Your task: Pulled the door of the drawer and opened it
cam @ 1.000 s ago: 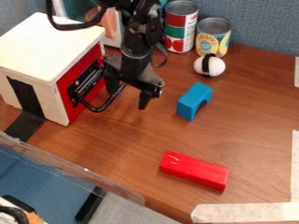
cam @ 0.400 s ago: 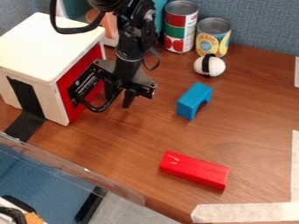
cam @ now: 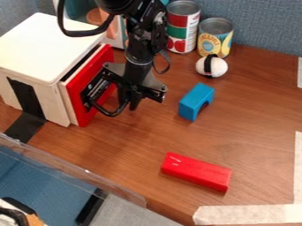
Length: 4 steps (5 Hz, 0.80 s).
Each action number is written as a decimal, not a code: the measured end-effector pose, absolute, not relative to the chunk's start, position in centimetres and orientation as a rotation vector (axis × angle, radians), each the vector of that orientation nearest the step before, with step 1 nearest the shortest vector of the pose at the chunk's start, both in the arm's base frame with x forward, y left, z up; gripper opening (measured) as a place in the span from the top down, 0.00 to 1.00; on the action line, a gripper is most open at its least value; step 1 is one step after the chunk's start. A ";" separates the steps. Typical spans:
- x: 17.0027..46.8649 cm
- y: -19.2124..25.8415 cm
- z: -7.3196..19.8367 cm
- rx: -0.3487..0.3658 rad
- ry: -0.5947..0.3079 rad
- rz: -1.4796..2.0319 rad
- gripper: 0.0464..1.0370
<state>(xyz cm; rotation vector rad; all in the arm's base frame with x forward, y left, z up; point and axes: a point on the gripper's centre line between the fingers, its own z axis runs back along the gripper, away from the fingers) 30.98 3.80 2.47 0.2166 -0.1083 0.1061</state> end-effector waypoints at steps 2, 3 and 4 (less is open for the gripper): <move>31.3 1.6 2.5 0.195 -0.119 0.075 0.89; 31.3 0.3 2.5 0.191 -0.124 0.068 0.90; 31.3 -1.0 2.5 0.194 -0.137 0.055 0.90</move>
